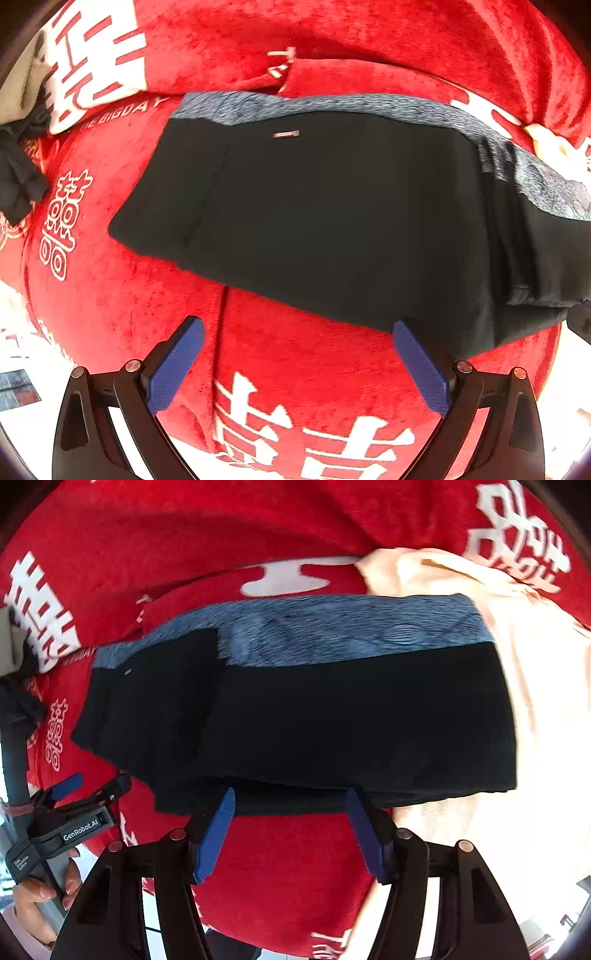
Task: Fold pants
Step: 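Open the right gripper and hold both grippers above the halved pants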
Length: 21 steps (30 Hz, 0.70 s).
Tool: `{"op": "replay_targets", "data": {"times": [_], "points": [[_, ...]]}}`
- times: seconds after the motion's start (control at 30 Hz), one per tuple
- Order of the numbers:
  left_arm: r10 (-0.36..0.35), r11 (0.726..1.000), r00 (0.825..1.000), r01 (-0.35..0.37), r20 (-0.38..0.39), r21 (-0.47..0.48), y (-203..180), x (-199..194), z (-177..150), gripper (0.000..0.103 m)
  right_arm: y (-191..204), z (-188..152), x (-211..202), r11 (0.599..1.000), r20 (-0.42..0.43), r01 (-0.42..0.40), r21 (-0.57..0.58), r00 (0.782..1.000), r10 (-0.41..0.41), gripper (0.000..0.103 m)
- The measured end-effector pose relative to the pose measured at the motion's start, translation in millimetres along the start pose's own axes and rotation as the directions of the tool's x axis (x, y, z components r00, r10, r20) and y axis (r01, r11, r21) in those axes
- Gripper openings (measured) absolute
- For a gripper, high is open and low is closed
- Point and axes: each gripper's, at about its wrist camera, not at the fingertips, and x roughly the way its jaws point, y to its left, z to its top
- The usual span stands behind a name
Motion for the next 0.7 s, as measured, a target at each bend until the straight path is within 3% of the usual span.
{"op": "replay_targets", "data": {"times": [0.4, 0.7], "points": [[-0.02, 0.995, 1.0, 0.019, -0.013, -0.095, 49.6, 15.4, 3.0, 0.103, 57.1, 0.2, 18.2, 0.99, -0.023, 0.015, -0.137, 1.0, -0.019, 0.068], [-0.051, 0.988, 0.998, 0.047, -0.022, -0.148, 81.8, 29.2, 7.8, 0.103, 68.3, -4.6, 45.2, 0.99, -0.095, 0.016, -0.138, 0.995, -0.029, 0.071]]}}
